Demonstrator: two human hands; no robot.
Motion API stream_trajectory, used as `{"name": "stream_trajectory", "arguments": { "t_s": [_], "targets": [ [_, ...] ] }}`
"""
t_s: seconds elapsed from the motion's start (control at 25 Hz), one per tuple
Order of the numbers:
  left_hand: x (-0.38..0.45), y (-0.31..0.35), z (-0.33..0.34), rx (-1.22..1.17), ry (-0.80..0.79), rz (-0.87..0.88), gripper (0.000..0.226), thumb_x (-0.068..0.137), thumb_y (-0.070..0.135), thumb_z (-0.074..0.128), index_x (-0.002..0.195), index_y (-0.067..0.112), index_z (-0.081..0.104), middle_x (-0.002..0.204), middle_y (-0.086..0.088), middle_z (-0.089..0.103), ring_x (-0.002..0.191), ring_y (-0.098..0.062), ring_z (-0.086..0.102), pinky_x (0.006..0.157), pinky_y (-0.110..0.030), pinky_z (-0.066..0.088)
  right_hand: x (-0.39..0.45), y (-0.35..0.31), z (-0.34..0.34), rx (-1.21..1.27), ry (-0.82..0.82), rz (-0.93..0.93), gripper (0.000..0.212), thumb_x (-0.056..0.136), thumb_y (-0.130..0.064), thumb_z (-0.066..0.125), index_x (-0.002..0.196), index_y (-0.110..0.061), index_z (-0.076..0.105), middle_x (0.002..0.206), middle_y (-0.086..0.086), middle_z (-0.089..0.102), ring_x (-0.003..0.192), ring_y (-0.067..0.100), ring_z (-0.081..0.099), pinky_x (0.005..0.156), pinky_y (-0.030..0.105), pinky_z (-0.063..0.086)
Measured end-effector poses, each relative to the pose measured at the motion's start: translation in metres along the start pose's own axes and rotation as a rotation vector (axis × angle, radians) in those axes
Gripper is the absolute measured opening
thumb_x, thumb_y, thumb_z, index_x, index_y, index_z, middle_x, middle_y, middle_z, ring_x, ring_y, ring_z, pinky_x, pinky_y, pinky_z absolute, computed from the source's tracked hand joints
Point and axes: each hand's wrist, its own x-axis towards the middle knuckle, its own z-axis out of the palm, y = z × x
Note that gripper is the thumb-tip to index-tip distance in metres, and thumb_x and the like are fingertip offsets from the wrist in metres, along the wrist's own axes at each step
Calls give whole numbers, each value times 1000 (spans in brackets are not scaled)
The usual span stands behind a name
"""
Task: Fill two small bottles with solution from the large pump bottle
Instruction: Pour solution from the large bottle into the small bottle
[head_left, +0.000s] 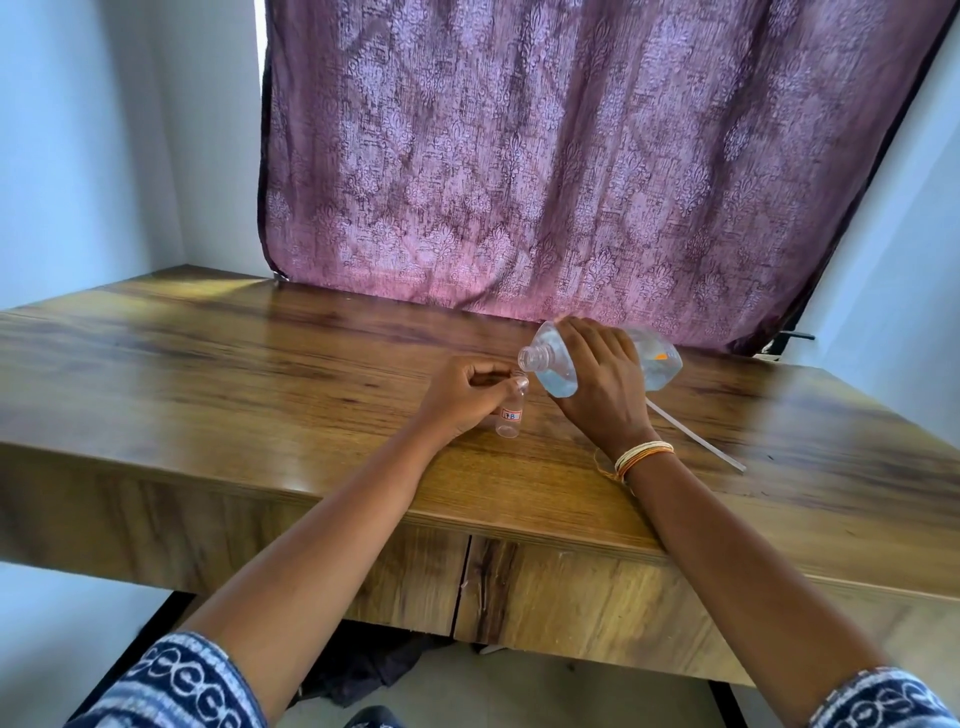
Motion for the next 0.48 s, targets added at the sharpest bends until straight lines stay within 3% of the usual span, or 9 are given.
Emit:
{"name": "stream_trajectory", "arguments": {
  "t_s": [0.28,0.48],
  "targets": [
    [6,-9,-3,91,27,65,21,80,20,77,99,13,75,92,-7,77,87,-22,74,78,-43,60,-1,2,3,-10,10,9,52,81,-30,70,125,-8,53,125,11,63,114,30,60,95,45,45],
    [3,-6,-1,41,4,41,22,82,12,73,103,5,73,93,-11,75,82,-18,74,64,-35,61,-1,4,4,-24,15,17,54,79,-26,73,126,-9,53,126,10,63,116,29,58,96,44,44]
  ]
}}
